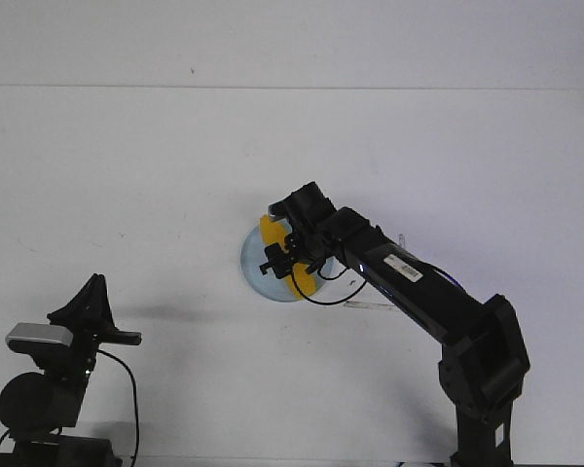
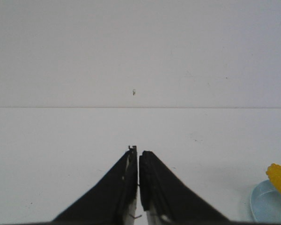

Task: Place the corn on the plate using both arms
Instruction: 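Lower the corn onto the plate and open the right gripper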

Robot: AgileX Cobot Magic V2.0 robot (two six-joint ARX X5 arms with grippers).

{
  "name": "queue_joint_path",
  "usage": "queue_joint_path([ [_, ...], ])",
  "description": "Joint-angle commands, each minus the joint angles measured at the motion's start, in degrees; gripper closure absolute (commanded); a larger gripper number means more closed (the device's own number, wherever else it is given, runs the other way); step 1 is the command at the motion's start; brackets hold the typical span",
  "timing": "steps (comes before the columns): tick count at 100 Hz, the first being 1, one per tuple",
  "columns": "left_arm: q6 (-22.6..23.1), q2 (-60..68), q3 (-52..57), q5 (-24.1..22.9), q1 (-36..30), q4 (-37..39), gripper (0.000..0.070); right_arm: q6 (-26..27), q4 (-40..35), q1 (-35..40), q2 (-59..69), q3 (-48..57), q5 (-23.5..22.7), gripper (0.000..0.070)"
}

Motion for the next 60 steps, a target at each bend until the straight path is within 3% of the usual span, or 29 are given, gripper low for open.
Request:
queue_joint_path([
  [1, 0.57, -0.15, 0.59, 0.11, 0.07, 0.68, 0.0699, -0.42, 0.39, 0.46, 1.77, 0.74, 0.50, 0.0314],
  [11, 0.57, -0.15, 0.59, 0.11, 0.07, 0.68, 0.0699, -0.39, 0.66, 0.52, 1.77, 0.76, 1.05, 0.0300],
  [26, 0.57, -0.15, 0.59, 0.11, 0.07, 0.68, 0.0699, -0.48, 0.72, 0.63, 0.79, 1.55, 1.07, 0.0213],
  [50, 0.57, -0.15, 0.59, 0.11, 0.07, 0.68, 0.0699, -3.13, 1.66, -0.42, -5.49, 1.86, 1.22, 0.0214],
  [60, 0.57, -0.15, 0.59, 0.11, 0.07, 0.68, 0.0699, -5.46, 1.66, -1.29, -8.81, 1.86, 3.48, 0.0215],
])
